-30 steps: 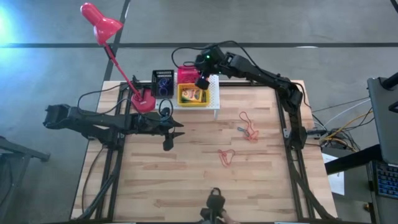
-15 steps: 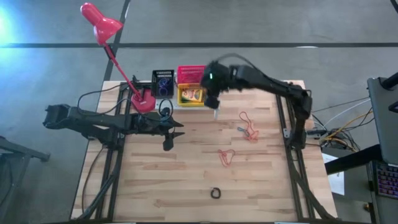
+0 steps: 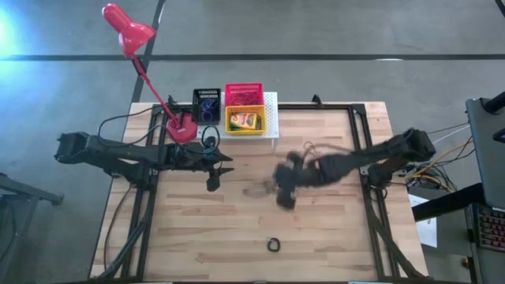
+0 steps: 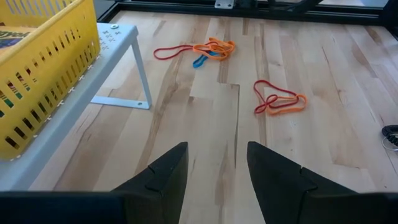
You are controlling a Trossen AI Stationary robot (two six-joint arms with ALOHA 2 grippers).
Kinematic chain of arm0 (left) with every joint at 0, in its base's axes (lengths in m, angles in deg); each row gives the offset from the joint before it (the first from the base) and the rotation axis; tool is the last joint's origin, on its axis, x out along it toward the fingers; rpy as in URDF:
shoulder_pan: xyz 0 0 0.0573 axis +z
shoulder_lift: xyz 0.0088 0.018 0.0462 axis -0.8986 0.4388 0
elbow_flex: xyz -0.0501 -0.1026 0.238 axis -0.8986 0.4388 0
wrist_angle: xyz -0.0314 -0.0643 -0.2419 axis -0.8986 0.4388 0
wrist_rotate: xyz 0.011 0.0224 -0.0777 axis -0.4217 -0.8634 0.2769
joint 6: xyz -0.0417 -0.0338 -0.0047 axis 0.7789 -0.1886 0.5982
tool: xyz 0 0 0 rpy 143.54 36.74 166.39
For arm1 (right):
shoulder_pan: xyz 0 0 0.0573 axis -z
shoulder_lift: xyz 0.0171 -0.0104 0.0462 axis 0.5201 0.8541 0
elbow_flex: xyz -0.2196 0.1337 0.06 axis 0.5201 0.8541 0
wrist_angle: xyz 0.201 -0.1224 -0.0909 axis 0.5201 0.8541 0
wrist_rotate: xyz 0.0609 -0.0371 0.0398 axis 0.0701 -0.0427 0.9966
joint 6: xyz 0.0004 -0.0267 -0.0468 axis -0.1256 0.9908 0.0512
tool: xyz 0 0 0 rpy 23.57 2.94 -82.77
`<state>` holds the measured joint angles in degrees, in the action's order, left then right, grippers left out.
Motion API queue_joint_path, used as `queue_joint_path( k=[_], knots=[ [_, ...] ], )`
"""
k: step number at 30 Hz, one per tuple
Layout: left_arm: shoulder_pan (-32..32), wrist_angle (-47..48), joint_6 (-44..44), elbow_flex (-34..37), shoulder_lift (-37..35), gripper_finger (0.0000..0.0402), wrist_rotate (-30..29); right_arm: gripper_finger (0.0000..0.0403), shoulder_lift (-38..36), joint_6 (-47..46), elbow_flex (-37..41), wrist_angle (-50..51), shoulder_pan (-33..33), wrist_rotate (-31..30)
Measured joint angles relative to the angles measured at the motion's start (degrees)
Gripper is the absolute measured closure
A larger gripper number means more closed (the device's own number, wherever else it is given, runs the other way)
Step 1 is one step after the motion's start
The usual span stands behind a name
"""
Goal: Pick & Place Office Desk Supplies
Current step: Put the black spring keychain into the black bin on the shelf
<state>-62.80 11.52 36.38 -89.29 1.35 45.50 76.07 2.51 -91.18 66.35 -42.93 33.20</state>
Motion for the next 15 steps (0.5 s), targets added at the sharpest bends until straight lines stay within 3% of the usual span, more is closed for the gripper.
queue_joint_path(
  k=[3,7,10,15],
  knots=[
    [0.01,0.08,0.00,0.00,0.00,0.0231,0.00,0.0344,1.12,0.88,8.91,-17.78,-4.75,8.48],
    [0.00,0.02,0.00,0.00,0.00,0.0231,0.00,0.0319,5.45,-2.50,16.47,-38.62,-8.18,15.32],
    [0.00,0.02,-0.02,0.00,0.00,0.0231,0.00,0.0290,9.50,-2.67,18.33,-42.98,-9.49,20.14],
    [0.01,0.00,-0.02,0.00,0.00,0.0231,0.00,0.0250,15.96,1.19,17.69,-43.83,-12.04,23.22]
  ],
)
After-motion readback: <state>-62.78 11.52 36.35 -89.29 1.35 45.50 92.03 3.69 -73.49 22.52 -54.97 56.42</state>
